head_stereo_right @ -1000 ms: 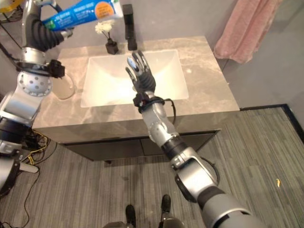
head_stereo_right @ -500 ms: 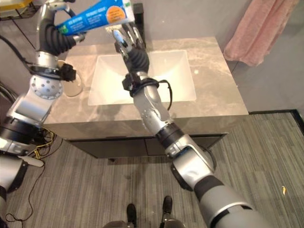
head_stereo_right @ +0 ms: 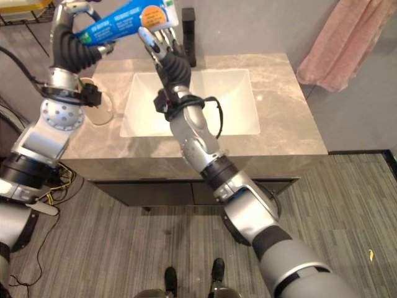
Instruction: Put brush and paste in cup on sink, flatten towel.
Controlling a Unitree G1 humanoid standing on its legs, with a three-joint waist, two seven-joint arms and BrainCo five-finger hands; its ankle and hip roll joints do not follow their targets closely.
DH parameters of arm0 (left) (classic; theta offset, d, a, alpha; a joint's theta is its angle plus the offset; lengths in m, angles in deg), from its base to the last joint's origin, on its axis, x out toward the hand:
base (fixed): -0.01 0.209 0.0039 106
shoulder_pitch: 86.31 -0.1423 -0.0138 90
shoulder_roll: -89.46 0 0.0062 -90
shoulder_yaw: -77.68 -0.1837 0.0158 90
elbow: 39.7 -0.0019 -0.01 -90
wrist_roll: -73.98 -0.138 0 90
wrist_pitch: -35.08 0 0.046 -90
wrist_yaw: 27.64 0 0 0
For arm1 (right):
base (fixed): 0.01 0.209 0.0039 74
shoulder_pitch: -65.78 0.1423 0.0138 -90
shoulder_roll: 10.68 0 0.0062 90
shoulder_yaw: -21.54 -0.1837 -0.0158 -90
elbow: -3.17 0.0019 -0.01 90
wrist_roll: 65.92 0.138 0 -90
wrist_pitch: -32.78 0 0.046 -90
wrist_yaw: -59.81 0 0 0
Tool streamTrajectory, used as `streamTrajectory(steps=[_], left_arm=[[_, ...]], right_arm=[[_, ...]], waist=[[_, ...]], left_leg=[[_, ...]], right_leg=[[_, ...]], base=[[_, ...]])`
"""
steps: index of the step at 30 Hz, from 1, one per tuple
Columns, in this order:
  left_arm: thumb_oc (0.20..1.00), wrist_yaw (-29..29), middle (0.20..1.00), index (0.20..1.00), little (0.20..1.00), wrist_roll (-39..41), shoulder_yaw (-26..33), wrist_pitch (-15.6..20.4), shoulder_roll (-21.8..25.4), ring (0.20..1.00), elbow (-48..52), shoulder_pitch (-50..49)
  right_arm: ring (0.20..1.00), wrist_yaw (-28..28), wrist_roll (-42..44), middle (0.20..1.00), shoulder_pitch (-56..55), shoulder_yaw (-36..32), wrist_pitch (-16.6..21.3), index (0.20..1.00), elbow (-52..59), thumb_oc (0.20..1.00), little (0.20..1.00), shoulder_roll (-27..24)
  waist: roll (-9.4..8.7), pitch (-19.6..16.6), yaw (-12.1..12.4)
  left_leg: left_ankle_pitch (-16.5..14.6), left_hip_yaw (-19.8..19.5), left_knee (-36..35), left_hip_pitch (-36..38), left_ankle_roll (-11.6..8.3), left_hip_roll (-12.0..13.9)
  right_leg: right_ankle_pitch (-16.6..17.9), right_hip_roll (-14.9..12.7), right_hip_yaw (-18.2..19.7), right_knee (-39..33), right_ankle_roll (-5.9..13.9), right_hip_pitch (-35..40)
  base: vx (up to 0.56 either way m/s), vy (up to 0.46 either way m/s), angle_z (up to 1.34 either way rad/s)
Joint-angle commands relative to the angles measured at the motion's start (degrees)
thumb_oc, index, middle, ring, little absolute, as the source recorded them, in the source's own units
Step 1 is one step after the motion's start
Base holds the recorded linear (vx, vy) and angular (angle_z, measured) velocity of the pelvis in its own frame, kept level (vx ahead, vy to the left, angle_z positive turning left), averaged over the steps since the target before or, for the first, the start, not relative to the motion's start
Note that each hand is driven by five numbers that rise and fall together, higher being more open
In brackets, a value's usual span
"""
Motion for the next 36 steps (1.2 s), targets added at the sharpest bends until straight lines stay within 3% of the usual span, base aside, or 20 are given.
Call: streamTrajectory(steps=[1, 11, 36], left_arm=[[0.200, 1.5, 0.200, 0.200, 0.200, 1.6, -1.4, 3.0, 1.6, 0.200, -1.2, 6.6], [0.200, 1.0, 0.200, 0.200, 0.200, 1.2, -1.4, 3.3, 0.1, 0.200, -0.5, 5.7], [0.200, -1.6, 0.200, 0.200, 0.200, 4.1, -2.0, 3.7, -3.7, 0.200, -2.2, 4.1]], right_arm=[[1.000, -1.1, -4.0, 1.000, 7.4, -4.2, 4.3, 1.000, -2.6, 1.000, 1.000, 2.4], [1.000, -3.9, -8.0, 1.000, 7.5, -5.8, 5.5, 1.000, -0.8, 1.000, 1.000, 1.0], [1.000, -0.6, -3.9, 1.000, 7.5, -7.5, 7.7, 1.000, 1.4, 1.000, 1.000, 2.4]], waist=[[-2.35, -2.2, 0.9], [-1.91, -2.7, 1.0], [-1.27, -3.4, 1.1]], left_leg=[[-2.4, -2.1, 0.7, 0.7, -2.03, 2.5], [-2.6, -2.0, 0.7, 1.2, -2.01, 2.7], [-2.4, -2.2, 0.7, 1.8, -2.30, 3.1]], right_leg=[[-2.5, -6.9, -0.8, -0.1, 7.15, 4.4], [-2.8, -6.8, -0.7, -0.1, 7.04, 4.8], [-3.4, -6.1, -0.6, -0.1, 6.50, 5.6]], base=[[0.00, 0.000, 0.00], [0.00, 0.000, 0.00], [0.00, 0.000, 0.00]])
